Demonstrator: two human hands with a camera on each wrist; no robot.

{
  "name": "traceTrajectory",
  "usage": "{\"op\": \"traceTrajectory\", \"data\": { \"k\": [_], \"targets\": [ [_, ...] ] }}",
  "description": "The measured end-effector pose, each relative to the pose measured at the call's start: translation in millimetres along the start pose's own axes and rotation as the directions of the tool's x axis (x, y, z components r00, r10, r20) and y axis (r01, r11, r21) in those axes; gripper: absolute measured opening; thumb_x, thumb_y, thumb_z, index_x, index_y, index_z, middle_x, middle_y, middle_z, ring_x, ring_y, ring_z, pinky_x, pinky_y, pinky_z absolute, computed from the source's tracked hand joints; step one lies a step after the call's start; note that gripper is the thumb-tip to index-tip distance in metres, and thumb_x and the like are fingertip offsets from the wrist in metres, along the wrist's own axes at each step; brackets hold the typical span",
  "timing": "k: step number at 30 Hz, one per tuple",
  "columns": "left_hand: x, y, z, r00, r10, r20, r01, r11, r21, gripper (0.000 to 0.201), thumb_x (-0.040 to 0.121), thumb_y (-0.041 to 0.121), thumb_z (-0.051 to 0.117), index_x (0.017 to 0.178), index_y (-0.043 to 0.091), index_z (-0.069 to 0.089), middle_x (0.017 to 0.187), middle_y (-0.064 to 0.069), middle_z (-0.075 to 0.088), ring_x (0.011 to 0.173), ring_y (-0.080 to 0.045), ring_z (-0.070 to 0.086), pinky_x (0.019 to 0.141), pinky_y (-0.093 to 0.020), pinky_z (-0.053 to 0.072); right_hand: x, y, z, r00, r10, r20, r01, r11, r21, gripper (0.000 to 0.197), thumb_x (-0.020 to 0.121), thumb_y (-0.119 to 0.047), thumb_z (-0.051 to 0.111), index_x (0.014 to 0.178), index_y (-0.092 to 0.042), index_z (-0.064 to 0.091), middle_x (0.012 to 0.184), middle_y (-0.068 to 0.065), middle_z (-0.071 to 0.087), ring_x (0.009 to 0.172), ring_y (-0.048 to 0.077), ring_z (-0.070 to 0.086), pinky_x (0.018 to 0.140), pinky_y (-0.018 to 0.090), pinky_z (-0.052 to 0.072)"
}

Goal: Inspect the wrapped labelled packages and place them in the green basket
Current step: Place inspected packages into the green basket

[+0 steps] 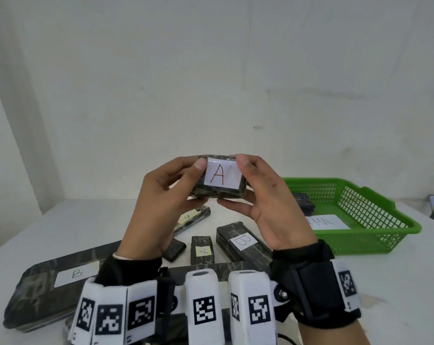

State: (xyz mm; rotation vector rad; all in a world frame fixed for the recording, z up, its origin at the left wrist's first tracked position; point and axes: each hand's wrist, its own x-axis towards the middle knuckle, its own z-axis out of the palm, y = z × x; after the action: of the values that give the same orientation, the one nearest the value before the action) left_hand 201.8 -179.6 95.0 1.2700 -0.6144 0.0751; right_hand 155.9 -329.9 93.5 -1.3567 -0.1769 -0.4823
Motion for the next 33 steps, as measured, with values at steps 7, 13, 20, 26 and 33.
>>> {"op": "traceTrajectory", "data": {
  "k": [7,13,20,26,33],
  "targets": [
    [-1.2,-1.6,4.8,1.0,0.011,0.015,-0.011,1.0,0.005,0.037,0.084,0.043,0.067,0.096,0.009,0.075,0.092,-0.017,0.071,0.087,-0.027,0.07,0.08,-0.046,0.061,-4.3,-2.3,2.0,0.989,-0.115,-0.097,0.113,0.993,-0.025,0.024,0.079,-0.036,0.065,0.083,-0.012,0.066,0.075,0.005,0.072,0.073,0.019,0.071,0.061,0.032,0.06],
    [-2.6,-2.3,8.4,0.999,0.052,-0.006,-0.052,0.998,-0.035,0.028,0.082,0.033,0.064,0.089,0.007,0.074,0.087,-0.015,0.069,0.083,-0.024,0.068,0.075,-0.045,0.062,-5.1,-9.4,-0.7,0.995,-0.066,-0.074,0.064,0.997,-0.036,0.031,0.077,-0.043,0.064,0.087,-0.013,0.066,0.074,0.001,0.071,0.075,0.014,0.07,0.064,0.031,0.06],
    [-3.9,3.0,2.8,0.997,-0.021,0.071,0.023,1.0,-0.018,0.042,0.076,0.044,0.064,0.089,0.007,0.077,0.092,-0.018,0.072,0.09,-0.029,0.072,0.076,-0.04,0.062,-8.7,-14.9,0.7,0.991,-0.086,-0.098,0.08,0.995,-0.066,0.026,0.079,-0.037,0.064,0.081,-0.012,0.063,0.075,0.007,0.072,0.072,0.017,0.071,0.059,0.031,0.06],
    [-4.2,6.8,-4.1,0.999,0.025,0.026,-0.025,1.0,-0.01,0.03,0.077,0.031,0.066,0.088,0.005,0.076,0.09,-0.02,0.072,0.087,-0.036,0.071,0.073,-0.045,0.062,-11.9,-16.8,9.2,0.997,-0.052,-0.059,0.045,0.994,-0.103,0.052,0.072,-0.053,0.062,0.095,-0.006,0.066,0.084,0.008,0.075,0.08,0.018,0.073,0.066,0.032,0.061],
    [-9.4,17.5,-6.8,0.994,-0.043,0.104,0.042,0.999,0.015,0.045,0.078,0.044,0.07,0.087,0.001,0.074,0.093,-0.027,0.068,0.085,-0.029,0.071,0.073,-0.04,0.062,-16.4,-16.9,14.3,0.986,-0.147,-0.08,0.137,0.984,-0.113,0.024,0.083,-0.032,0.063,0.079,-0.009,0.06,0.071,0.005,0.072,0.063,0.013,0.07,0.054,0.028,0.057]
  ]
}}
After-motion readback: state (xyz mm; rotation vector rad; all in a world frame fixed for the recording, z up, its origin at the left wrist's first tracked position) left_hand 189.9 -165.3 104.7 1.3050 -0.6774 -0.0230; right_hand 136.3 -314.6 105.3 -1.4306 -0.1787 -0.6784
